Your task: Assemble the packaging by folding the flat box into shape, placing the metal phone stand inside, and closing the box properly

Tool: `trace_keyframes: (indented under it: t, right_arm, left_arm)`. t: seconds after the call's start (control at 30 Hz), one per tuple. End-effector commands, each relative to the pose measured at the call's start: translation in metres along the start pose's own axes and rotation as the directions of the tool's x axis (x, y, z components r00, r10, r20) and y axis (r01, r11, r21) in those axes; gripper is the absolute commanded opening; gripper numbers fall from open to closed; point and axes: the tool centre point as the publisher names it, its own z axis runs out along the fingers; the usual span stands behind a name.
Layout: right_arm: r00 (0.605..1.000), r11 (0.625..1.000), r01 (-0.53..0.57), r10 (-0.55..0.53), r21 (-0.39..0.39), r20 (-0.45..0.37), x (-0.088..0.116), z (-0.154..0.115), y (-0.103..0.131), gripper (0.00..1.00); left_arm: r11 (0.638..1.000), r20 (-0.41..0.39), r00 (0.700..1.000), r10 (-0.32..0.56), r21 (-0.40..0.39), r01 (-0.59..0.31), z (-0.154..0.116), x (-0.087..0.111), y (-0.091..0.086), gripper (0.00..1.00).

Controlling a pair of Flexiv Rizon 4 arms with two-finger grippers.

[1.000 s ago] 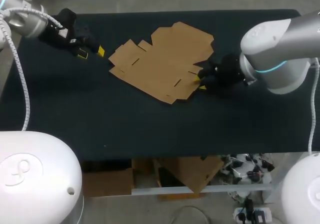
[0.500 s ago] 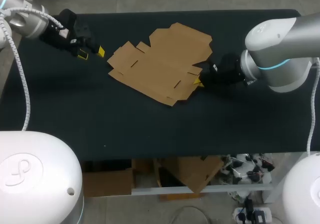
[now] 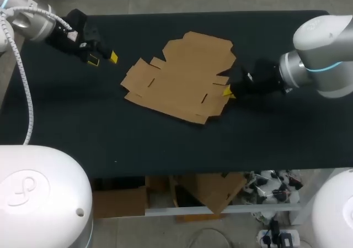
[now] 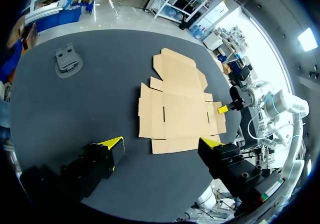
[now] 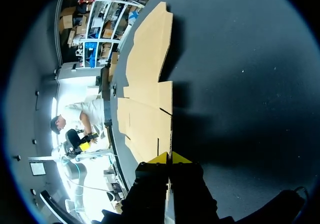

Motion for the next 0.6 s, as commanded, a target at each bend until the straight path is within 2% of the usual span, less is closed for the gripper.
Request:
trace_keyframes:
  t: [0.03, 0.37, 0.6]
  right_arm:
    - [1.000, 1.000, 0.013, -0.013, 0.022, 0.005, -0.005, -0.011, -0.001, 0.00]
    - [0.997, 0.992, 0.067, -0.069, 0.104, 0.018, -0.020, -0.023, 0.007, 0.00]
    - [0.996, 0.990, 0.075, -0.080, 0.116, 0.040, -0.026, -0.030, 0.014, 0.00]
  left_arm:
    - [1.000, 0.010, 1.000, -0.001, -0.001, 0.001, -0.001, 0.005, 0.003, 1.00]
    - [1.000, 0.014, 1.000, 0.003, -0.004, -0.003, -0.001, 0.012, 0.006, 1.00]
    - [1.000, 0.019, 1.000, -0.005, -0.003, 0.005, -0.001, 0.012, 0.007, 1.00]
